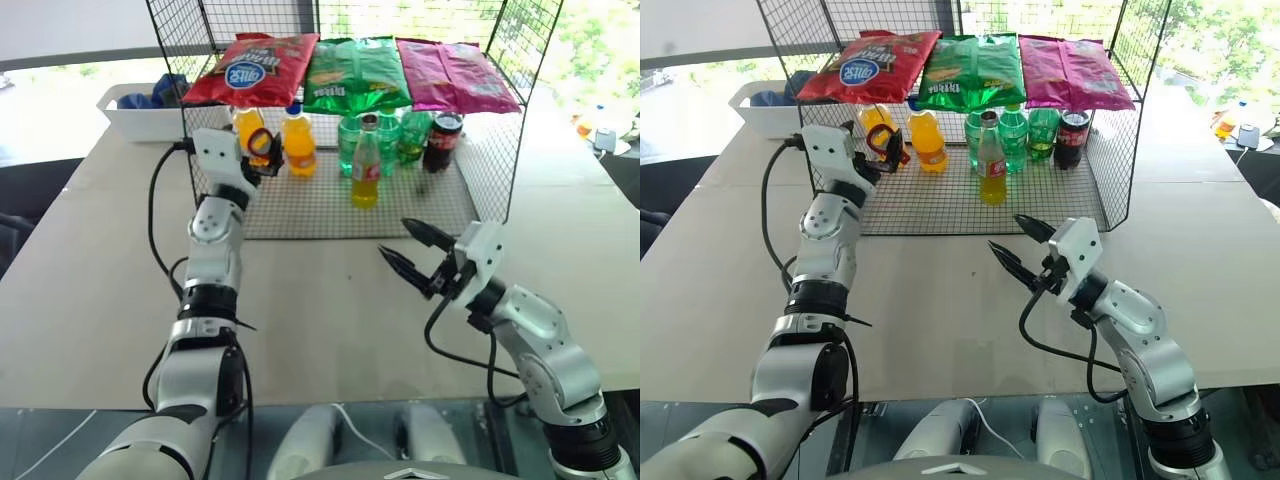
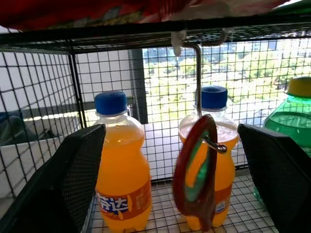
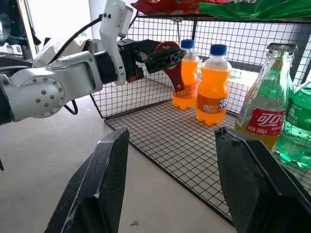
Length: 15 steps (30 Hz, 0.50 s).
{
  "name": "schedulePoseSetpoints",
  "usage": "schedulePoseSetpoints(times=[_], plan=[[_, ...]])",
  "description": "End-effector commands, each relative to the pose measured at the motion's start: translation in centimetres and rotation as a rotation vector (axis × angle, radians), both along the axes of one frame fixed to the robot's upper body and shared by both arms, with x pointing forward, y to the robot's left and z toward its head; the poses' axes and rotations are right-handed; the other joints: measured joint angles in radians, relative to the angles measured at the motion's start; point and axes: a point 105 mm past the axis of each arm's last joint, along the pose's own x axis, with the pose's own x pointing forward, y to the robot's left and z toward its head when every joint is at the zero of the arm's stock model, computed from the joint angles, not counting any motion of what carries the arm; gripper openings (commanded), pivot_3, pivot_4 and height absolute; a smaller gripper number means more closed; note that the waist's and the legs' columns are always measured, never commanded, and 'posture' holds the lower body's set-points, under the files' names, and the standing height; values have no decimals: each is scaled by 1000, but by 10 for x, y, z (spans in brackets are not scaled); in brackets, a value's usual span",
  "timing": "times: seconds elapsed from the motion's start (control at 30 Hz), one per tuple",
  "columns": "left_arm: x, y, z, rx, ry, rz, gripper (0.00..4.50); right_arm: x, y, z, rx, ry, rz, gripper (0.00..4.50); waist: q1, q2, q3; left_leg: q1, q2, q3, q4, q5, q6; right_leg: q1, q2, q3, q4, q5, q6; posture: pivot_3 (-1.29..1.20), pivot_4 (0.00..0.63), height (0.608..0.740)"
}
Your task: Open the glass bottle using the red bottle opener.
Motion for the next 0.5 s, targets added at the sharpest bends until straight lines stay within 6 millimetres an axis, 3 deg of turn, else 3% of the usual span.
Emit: schedulePoseSetpoints(times=[0.03, 0.1, 0.3, 0.5], plan=[[-2, -4, 15, -11, -54, -38, 3780, -6, 4, 16, 23, -67, 15, 2726, -3, 0, 0, 0, 0, 0, 0, 0, 0, 0, 0, 0, 0, 0, 0, 0, 150, 740], [-3, -4, 10, -14, -37, -55, 3021, -6, 6, 18, 28, -76, 17, 2726, -5, 0, 0, 0, 0, 0, 0, 0, 0, 0, 0, 0, 0, 0, 0, 0, 150, 740], [-4, -8, 0, -35, 3, -97, 171, -7, 9, 23, 38, -89, 33, 2726, -15, 0, 0, 0, 0, 0, 0, 0, 0, 0, 0, 0, 0, 0, 0, 0, 150, 740], [-5, -7, -15, -97, 63, -117, 61, -6, 11, 30, 60, -99, 42, 2726, -16, 0, 0, 0, 0, 0, 1, 0, 0, 0, 0, 0, 1, 0, 0, 0, 150, 740]])
